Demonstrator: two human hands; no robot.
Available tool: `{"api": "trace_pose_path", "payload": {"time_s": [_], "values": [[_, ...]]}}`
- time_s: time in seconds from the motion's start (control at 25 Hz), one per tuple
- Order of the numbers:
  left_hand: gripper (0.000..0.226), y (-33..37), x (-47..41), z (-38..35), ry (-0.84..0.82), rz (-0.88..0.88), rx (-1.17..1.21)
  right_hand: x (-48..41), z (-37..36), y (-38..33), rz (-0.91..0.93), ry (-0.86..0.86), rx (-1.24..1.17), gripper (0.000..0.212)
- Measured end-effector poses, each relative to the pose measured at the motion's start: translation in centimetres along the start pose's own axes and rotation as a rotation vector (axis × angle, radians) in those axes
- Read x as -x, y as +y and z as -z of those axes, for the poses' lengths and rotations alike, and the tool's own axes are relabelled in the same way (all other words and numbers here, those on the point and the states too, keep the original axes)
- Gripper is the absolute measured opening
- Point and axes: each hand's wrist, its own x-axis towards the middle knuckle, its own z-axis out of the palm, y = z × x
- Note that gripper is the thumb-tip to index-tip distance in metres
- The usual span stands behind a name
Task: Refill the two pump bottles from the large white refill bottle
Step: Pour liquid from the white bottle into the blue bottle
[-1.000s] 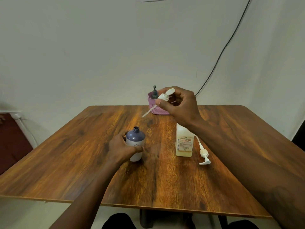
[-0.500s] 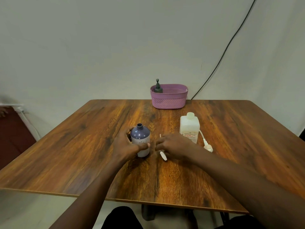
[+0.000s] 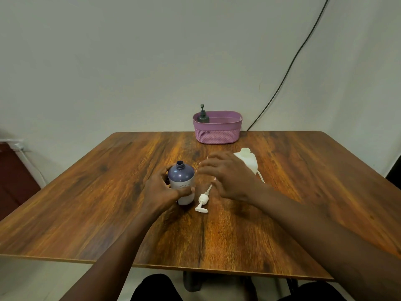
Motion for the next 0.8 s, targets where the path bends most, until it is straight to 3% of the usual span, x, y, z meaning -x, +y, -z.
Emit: {"api": "trace_pose_path", "payload": {"time_s": [0.16, 0.32, 0.64, 0.8], "values": [[0.084, 1.7, -1.0, -0.7, -0.005, -0.054, 0.038, 0.5, 3.3, 3.3, -0.291, 0.082, -0.077, 0.073], [0.087, 3.5, -1.8, -2.1, -0.009, -0.114, 0.079, 2.6, 3.8, 5.8, -0.557, -0.040, -0.251, 0.095], [0.089, 4.8, -2.4, -4.5, -0.030, -0.176, 0.050, 5.9, 0.2, 8.2, -0.693, -0.054, -0.695, 0.098], [0.088, 5.3, -2.3, -4.7, -0.026, -0.188, 0.059, 5.8, -0.7, 7.9, -0.740, 0.083, -0.746, 0.095]]}}
